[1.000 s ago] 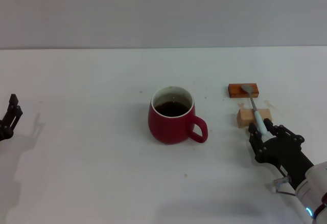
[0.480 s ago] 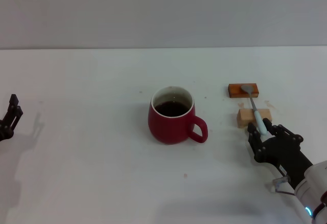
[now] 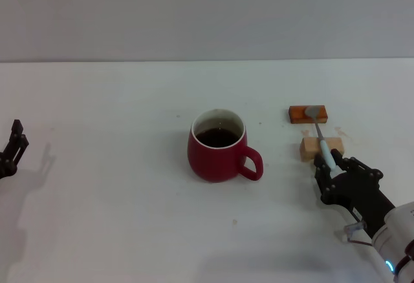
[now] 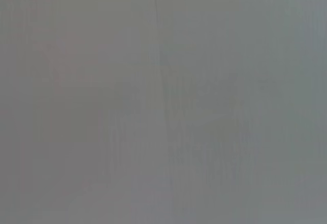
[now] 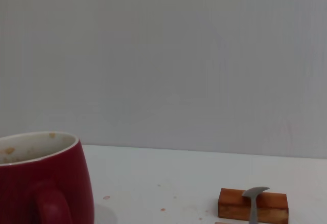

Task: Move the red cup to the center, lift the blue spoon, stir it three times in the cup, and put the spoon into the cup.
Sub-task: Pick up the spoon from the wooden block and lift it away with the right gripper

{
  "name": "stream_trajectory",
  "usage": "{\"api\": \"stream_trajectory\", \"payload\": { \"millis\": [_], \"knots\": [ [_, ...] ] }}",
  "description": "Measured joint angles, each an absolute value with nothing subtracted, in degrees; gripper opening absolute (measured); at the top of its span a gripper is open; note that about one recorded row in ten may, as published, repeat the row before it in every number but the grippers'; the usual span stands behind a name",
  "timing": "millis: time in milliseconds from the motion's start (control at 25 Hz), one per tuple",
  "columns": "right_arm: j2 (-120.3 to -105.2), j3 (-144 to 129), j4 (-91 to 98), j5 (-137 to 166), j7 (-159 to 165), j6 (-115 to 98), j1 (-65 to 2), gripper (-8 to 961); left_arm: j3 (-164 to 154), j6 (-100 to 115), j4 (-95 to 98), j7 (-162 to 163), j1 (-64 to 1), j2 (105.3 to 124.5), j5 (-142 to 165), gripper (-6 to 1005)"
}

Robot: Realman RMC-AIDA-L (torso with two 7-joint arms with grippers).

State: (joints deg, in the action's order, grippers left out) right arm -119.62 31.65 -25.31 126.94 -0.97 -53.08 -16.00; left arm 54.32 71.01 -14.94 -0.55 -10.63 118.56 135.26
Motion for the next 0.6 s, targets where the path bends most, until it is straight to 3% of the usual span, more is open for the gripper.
{"api": "stream_trajectory", "payload": {
  "millis": [240, 480, 600],
  "knots": [
    [-119.62, 31.7, -25.3, 126.9, -1.0, -53.1, -16.0, 334, 54.3, 71.0, -14.9, -0.6, -10.5, 118.56, 135.3, 852],
    [-119.62, 31.6, -25.5, 126.9, -1.0, -53.1, -15.9, 177, 54.3, 71.1, -14.9, -0.7, -10.5, 118.50, 135.3, 852],
    [-119.62, 31.8, -25.9, 126.8, -1.0, -53.1, -15.6, 161, 54.3, 71.1, -14.8, -0.8, -10.5, 118.48, 135.3, 852]
  ]
}}
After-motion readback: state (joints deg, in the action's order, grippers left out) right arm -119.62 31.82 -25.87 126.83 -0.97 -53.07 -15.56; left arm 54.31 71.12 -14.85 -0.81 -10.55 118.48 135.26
